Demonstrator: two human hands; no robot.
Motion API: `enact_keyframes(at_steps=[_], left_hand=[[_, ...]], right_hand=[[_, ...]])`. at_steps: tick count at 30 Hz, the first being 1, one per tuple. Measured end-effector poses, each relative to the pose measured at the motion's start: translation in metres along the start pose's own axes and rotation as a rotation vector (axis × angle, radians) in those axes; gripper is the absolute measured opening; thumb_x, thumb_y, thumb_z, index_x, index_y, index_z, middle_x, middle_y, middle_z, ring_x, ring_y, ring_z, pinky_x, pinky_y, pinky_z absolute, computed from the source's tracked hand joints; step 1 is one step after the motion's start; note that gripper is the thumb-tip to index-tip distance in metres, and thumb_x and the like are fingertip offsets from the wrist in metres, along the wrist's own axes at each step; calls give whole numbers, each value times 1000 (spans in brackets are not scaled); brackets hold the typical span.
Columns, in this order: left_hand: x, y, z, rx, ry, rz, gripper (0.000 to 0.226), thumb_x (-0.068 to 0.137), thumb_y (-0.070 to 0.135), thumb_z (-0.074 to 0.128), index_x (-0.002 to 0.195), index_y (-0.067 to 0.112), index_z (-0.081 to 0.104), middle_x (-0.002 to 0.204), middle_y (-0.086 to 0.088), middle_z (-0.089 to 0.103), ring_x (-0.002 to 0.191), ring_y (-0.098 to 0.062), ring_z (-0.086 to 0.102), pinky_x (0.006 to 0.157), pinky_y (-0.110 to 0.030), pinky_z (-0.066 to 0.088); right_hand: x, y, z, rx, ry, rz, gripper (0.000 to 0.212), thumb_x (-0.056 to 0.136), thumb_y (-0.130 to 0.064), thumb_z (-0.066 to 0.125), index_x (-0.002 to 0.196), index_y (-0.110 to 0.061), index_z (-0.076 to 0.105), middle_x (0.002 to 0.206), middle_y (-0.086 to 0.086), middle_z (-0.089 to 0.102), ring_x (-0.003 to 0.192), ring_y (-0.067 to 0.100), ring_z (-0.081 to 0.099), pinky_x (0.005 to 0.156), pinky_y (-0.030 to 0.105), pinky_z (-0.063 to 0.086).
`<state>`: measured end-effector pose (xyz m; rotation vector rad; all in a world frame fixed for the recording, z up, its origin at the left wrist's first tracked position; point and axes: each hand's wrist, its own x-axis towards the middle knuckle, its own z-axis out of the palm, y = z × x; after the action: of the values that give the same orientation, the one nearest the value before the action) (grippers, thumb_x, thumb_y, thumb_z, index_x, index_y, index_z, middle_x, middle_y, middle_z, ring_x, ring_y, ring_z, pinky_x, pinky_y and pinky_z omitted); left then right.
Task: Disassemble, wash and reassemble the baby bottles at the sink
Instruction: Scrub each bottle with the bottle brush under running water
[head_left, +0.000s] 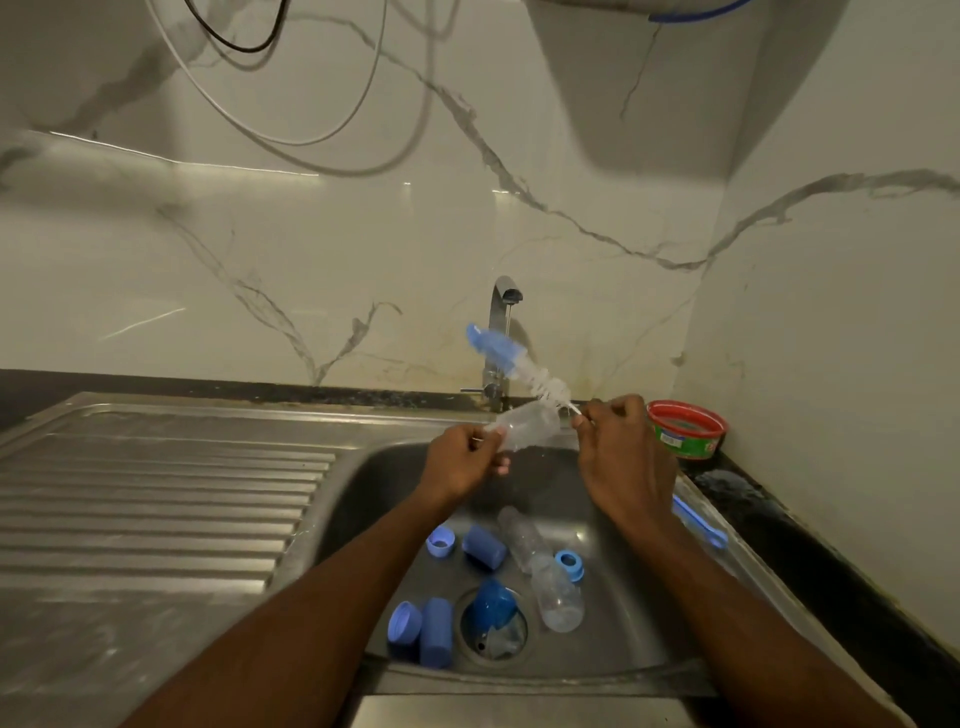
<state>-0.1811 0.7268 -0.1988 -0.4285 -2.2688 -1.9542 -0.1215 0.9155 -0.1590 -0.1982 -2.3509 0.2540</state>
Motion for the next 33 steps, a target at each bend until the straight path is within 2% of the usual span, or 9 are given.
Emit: enact_keyframes(at_steps=[3,5,9,12,17,20,23,28,33], left_hand=[[8,-6,-9,-133,128,-95,29,100,36,61,100,10,73,90,-7,78,84,-15,76,87,-34,61],[10,-6,-14,-242,88,-113,31,100,31,62,106,3,72,99,-13,77,89,-16,76,87,-31,60],[8,-1,-6,-203,-41,-94,32,98,32,64,108,3,73,101,-9,77,97,-18,74,97,-41,58],[9,-2,-3,-258,-22,-129,22,99,26,63,107,7,73,102,-6,78,100,-18,74,99,-45,56],[11,0,-8,-277,3,-168,32,97,36,64,101,6,75,98,-9,78,100,-23,74,98,-41,56],[12,-1,-8,-442,-5,-199,24,99,20,63,108,0,71,110,-17,75,105,-23,73,96,-36,56],[11,5,-7,-542,-14,-221,22,101,17,59,108,-1,68,113,-19,73,106,-24,73,98,-36,56],[11,11,-12,-696,38,-303,26,105,23,53,108,0,63,106,-21,74,97,-22,75,85,-29,61],[14,14,-13,-901,101,-380,39,106,29,49,121,-5,59,115,-24,70,90,-21,74,68,-24,62]], right_hand=[[-5,-1,3,57,-166,-71,27,106,-40,42,113,-26,63,92,-1,66,78,18,63,70,35,54],[-14,-6,6,-21,-277,-149,22,105,-37,43,112,-30,62,92,-2,69,79,19,64,71,35,53],[-2,3,4,-16,-139,2,19,105,-34,46,115,-29,61,94,0,71,81,21,67,70,36,55],[-10,1,8,-13,-224,-156,24,105,-38,46,122,-34,61,94,-4,72,79,16,66,70,33,56],[-1,10,8,2,-141,-21,24,104,-37,44,118,-31,63,94,-1,72,82,21,67,67,33,51],[-10,2,8,-13,-274,-172,26,105,-40,42,120,-33,61,97,-3,71,82,17,65,75,35,56],[-6,5,7,-2,-172,-119,25,105,-39,42,120,-31,61,90,-1,70,76,18,65,70,37,57],[-6,9,5,124,-186,-124,24,107,-33,44,119,-23,62,84,2,68,68,17,61,60,30,50],[-2,14,6,126,-142,-125,28,105,-38,44,123,-27,61,87,2,71,70,19,64,67,39,58]])
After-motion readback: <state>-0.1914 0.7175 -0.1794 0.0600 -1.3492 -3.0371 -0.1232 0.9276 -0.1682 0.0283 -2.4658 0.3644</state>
